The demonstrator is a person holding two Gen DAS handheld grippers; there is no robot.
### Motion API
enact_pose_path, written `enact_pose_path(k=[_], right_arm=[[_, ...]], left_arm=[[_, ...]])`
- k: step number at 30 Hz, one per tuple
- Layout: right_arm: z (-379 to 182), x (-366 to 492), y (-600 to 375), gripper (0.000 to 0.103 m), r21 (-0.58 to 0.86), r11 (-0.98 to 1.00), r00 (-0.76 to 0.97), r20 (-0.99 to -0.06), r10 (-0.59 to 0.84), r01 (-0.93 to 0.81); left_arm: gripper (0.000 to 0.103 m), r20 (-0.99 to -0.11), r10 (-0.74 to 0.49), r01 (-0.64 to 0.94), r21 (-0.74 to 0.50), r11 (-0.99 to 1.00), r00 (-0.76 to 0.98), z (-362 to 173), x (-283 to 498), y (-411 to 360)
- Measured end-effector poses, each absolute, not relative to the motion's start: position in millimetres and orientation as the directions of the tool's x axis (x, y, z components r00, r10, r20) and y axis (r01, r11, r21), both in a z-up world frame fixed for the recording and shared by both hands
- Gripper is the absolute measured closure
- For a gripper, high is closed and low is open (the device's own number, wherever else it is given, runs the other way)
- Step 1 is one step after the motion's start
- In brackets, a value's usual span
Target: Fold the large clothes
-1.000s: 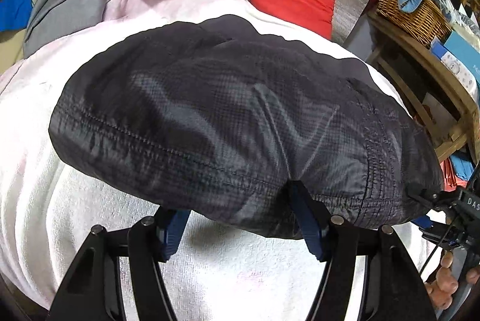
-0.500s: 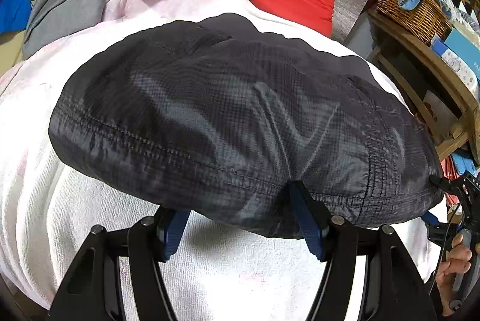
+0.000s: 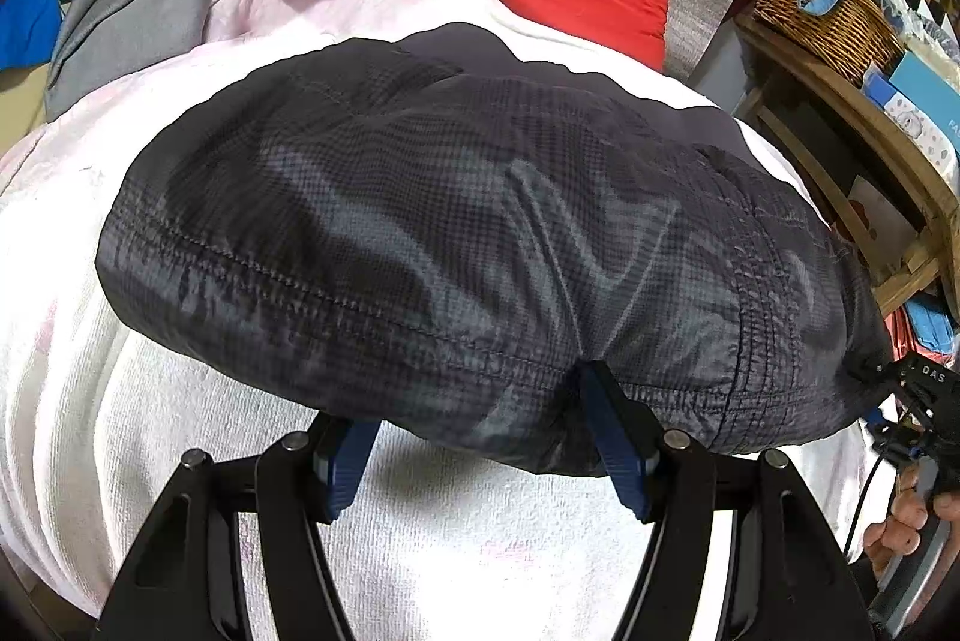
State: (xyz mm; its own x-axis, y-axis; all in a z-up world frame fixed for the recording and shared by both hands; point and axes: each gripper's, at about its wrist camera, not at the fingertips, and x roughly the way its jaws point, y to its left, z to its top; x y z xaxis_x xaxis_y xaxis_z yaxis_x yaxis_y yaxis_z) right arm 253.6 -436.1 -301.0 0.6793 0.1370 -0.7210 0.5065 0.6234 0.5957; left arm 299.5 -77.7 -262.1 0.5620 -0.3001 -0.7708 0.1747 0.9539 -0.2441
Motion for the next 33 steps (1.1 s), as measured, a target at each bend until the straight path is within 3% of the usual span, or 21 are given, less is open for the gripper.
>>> enact_pose_path(k=[3, 6, 10, 15, 18, 27, 30, 31, 33], right_arm=[[-304, 246, -448, 0.056, 0.672, 0.548, 0.700, -0.685, 0.202, 0.499], [-301, 240, -450, 0.042, 0.668, 0.554, 0.688, -0.692, 0.219, 0.497], [-295, 221, -456, 0.042, 0.690, 0.568, 0.680, -0.676, 0.285, 0.448], [-278, 187, -486, 0.038, 0.701, 0.549, 0.737, -0.643, 0.209, 0.456], [-276, 174, -511, 0.028, 0.718, 0.485, 0.771, -0.624, 0.131, 0.499], [-304, 245, -513, 0.028, 0.705, 0.491, 0.678, -0.683, 0.273, 0.512], [-304, 260, -502, 0.033, 0.684, 0.540, 0.658, -0.697, 0.286, 0.490], [-303, 261, -498, 0.041, 0.665, 0.564, 0.655, -0.707, 0.267, 0.489], [-299, 262, -493, 0.050, 0.639, 0.603, 0.656, -0.716, 0.240, 0.477]], left_arm=[[0.034, -0.779, -0.308, 0.178, -0.252, 0.951, 0.546, -261, 299, -75], [0.034, -0.801, -0.328, 0.209, -0.256, 0.944, 0.501, -258, 297, -68], [0.034, -0.783, -0.378, 0.255, -0.286, 0.924, 0.494, -244, 289, -38], [0.029, -0.737, -0.280, 0.113, -0.270, 0.956, 0.616, -223, 303, 43], [0.029, -0.741, -0.239, 0.028, -0.285, 0.958, 0.627, -221, 331, 74], [0.029, -0.711, -0.436, 0.081, -0.475, 0.876, 0.551, -244, 377, 65], [0.031, -0.709, -0.488, 0.078, -0.527, 0.846, 0.509, -255, 386, 64], [0.033, -0.704, -0.500, 0.073, -0.542, 0.837, 0.505, -258, 389, 64], [0.053, -0.688, -0.527, 0.081, -0.569, 0.819, 0.499, -261, 389, 58]])
